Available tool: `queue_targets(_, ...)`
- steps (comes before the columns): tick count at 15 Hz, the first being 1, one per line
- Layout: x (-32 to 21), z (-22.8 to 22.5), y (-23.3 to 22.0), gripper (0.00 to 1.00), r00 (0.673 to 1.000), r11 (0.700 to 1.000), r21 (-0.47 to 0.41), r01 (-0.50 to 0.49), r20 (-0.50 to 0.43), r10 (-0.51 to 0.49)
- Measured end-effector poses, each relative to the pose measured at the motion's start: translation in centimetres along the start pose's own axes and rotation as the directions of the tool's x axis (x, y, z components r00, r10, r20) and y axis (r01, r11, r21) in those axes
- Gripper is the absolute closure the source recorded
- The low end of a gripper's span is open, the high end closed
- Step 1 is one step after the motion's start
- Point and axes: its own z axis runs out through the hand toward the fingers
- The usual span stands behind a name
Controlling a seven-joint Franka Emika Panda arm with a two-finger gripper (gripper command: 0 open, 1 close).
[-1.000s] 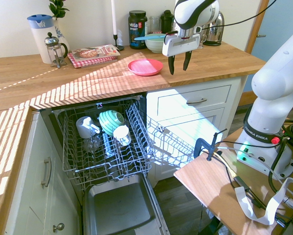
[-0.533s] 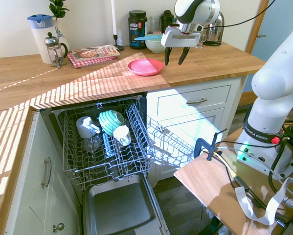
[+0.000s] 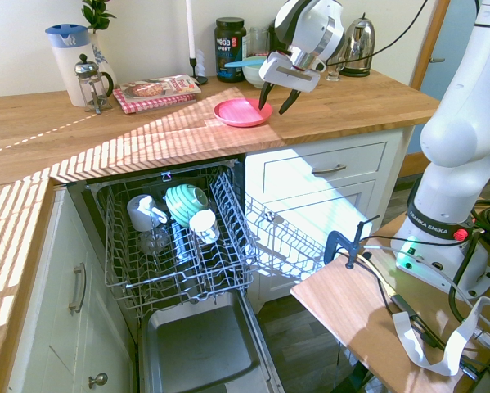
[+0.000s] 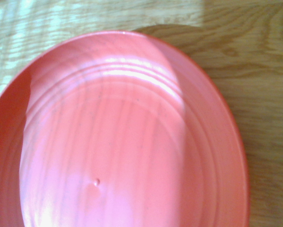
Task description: Put the plate in the dishwasher
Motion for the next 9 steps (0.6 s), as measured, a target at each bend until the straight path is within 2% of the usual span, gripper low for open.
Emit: queue_targets(9,0.4,2.0,-1.8,1.0,0.998,1.0,-0.008,-0.018,0.059,0.018)
